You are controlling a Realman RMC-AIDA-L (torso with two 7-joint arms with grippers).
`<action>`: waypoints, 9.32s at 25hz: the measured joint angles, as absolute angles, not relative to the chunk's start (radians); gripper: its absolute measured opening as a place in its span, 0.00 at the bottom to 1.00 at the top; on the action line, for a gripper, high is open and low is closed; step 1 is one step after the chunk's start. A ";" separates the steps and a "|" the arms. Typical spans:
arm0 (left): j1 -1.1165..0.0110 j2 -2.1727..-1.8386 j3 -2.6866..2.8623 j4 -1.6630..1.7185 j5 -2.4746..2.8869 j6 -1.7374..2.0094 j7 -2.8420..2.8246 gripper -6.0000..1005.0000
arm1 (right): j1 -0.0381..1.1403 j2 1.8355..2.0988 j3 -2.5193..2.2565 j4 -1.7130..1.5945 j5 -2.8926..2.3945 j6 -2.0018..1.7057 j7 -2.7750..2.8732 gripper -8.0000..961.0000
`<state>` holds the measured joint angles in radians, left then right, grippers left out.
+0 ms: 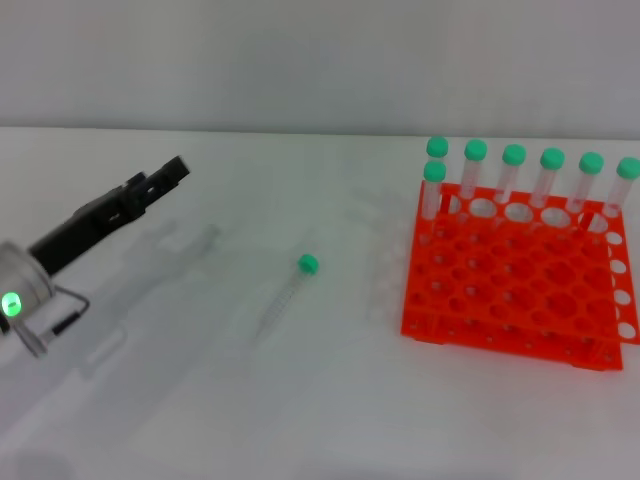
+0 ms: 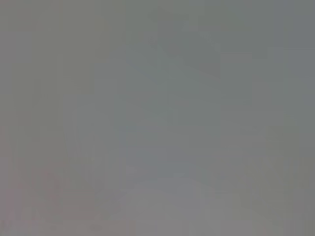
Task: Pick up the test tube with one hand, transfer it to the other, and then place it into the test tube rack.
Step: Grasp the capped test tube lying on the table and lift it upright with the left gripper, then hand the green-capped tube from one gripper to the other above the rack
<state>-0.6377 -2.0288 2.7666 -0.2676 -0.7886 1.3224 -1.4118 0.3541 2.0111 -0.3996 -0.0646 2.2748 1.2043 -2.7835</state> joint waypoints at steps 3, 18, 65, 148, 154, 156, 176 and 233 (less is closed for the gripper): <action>-0.693 -2.003 2.836 -0.345 -0.713 1.371 -1.565 0.89 | 0.357 2.011 -0.400 -0.067 2.275 1.205 -2.783 0.86; -1.101 -1.973 2.845 -0.671 0.054 1.461 -1.915 0.88 | 0.384 2.015 -0.400 -0.058 2.275 1.202 -2.782 0.86; -1.387 -2.077 2.845 -0.253 0.830 1.109 -2.482 0.84 | 0.394 2.018 -0.407 -0.040 2.275 1.209 -2.776 0.86; -0.869 -2.084 2.778 0.307 1.336 -0.873 -3.097 0.18 | 0.393 2.017 -0.426 -0.027 2.275 1.212 -2.767 0.86; -0.727 -2.084 2.777 0.452 1.497 -1.114 -3.062 0.18 | 0.394 2.017 -0.426 -0.029 2.275 1.212 -2.767 0.86; -0.684 -2.085 2.777 0.492 1.560 -1.156 -3.053 0.18 | 0.393 2.017 -0.427 -0.030 2.275 1.212 -2.767 0.86; -0.513 -2.090 2.842 0.671 1.995 -1.112 -3.020 0.18 | 0.293 1.934 -0.893 -0.319 2.261 1.423 -2.333 0.86; -0.593 -2.103 2.844 0.704 2.184 -0.839 -3.013 0.18 | 0.466 2.007 -0.928 -0.469 1.771 1.571 -2.008 0.69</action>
<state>-0.5932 -2.1031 2.8439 0.7042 2.1843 -0.8389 -3.0127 0.4662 2.0067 -0.9280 -0.4693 1.7708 1.5710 -2.0081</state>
